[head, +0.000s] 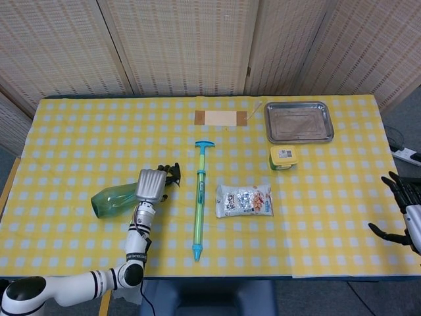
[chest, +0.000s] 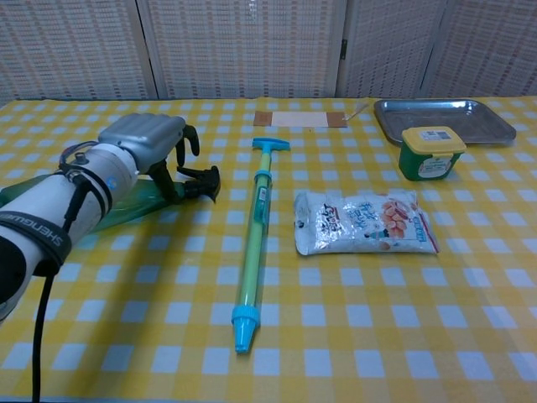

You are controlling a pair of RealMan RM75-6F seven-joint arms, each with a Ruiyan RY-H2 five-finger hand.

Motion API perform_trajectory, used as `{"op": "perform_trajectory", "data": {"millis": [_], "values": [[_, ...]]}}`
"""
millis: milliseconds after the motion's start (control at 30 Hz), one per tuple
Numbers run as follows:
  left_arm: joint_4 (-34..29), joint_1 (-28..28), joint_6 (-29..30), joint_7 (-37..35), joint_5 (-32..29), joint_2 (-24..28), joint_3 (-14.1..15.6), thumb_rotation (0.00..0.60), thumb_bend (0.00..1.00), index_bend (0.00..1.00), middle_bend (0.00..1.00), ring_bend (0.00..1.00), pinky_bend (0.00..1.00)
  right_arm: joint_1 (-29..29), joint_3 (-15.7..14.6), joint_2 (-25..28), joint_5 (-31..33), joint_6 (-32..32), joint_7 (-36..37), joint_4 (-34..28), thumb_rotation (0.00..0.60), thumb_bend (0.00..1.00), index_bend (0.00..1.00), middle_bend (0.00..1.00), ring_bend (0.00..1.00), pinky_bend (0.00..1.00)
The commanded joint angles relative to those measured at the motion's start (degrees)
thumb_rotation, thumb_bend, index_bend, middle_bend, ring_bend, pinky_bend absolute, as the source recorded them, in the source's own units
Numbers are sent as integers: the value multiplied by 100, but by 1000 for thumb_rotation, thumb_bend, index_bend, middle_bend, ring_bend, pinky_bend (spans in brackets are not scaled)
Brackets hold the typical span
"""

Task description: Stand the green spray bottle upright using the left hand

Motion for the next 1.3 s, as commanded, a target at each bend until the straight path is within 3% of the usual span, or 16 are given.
{"op": "perform_trajectory", "data": {"millis": [33, 500, 667, 933, 1033, 1167, 1300], "values": [[221, -164, -94, 22, -132, -68, -54, 600, 113, 328, 424, 1000, 1000, 31, 22, -3, 58, -68, 77, 45, 600, 240, 0, 0, 10, 0], [1321, -540, -483, -402, -389, -368, -34, 600, 130, 310, 409, 1000, 1000, 38, 32, 4, 124, -131, 164, 134, 600, 240, 0, 0, 13, 0], [1430, -527, -502, -496, -395, -392, 56, 600, 193, 325, 416, 1000, 1000, 40, 37, -7, 135, -137, 115, 124, 600, 240, 0, 0, 10, 0], [1560, -522, -565, -660, -422, -426, 130, 600, 205, 324, 433, 1000, 1000, 11, 40, -17, 130, -82, 44, 102, 600, 240, 0, 0, 9, 0], [1612, -520, -582, -719, -421, -441, 136, 600, 234, 324, 444, 1000, 1000, 17, 36, -17, 125, -94, 49, 108, 600, 240, 0, 0, 12, 0], [1766, -532, -622, -879, -361, -477, 154, 600, 345, 341, 488, 1000, 1000, 37, 48, -21, 153, -140, 64, 128, 600, 240, 0, 0, 10, 0], [1968, -539, -782, -952, -428, -524, 172, 600, 372, 352, 492, 1000, 1000, 30, 61, -25, 169, -123, 51, 134, 600, 240, 0, 0, 9, 0]]}}
